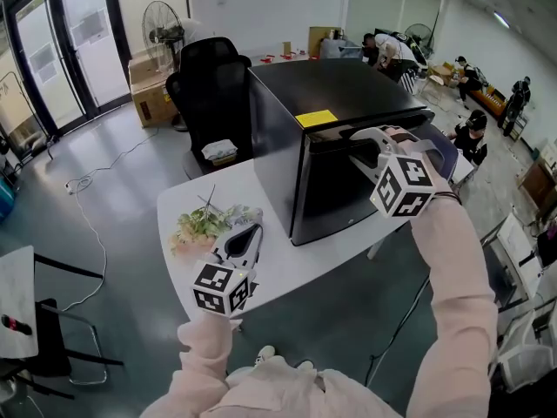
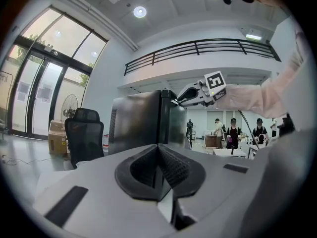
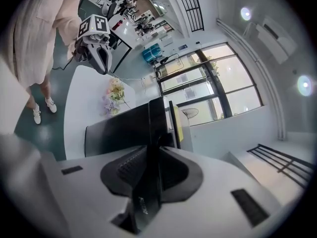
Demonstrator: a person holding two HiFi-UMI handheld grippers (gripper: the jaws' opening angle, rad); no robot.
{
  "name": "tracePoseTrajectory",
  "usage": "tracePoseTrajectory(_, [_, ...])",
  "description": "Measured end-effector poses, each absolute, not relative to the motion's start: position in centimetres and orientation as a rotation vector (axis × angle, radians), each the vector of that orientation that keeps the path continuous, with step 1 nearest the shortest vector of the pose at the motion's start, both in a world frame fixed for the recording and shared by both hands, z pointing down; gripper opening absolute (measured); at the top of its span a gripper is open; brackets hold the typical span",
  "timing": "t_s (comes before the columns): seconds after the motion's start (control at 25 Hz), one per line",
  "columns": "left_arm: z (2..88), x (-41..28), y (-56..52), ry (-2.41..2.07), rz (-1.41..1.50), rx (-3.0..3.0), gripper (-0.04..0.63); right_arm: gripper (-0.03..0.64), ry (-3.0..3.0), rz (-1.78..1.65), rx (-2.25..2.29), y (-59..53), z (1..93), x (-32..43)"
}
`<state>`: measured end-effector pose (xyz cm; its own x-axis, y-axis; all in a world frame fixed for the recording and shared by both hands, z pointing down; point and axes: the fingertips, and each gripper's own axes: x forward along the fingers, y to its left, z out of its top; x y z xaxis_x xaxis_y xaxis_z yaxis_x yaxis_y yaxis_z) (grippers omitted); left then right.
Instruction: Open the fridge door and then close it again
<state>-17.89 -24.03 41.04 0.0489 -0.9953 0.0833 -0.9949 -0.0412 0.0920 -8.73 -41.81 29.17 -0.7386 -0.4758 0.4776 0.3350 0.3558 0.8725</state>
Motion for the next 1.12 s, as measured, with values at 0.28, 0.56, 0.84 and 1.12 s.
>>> tracePoseTrajectory(0.28, [41.0, -16.6, -24.5, -2.07, 0.0, 2.197, 0.011, 0.086, -2.133, -1.319, 0.218, -41.8, 28.0, -6.2])
tracePoseTrajectory(0.56, [40.9, -14.7, -25.4, -2.034, 0.002, 2.231, 0.011, 0.086, -2.465, -1.05, 0.34, -41.1, 27.1, -2.2])
tracePoseTrajectory(0.84, [40.7, -12.7, -26.5, -1.979, -0.007, 2.271, 0.011, 0.086, -2.707, -0.765, 0.468, -39.9, 27.2, 1.4])
tracePoseTrajectory(1.12, [40.5, -10.4, -27.4, -1.906, -0.047, 2.317, 0.011, 0.084, -2.889, -0.548, 0.564, -36.6, 27.2, 4.3])
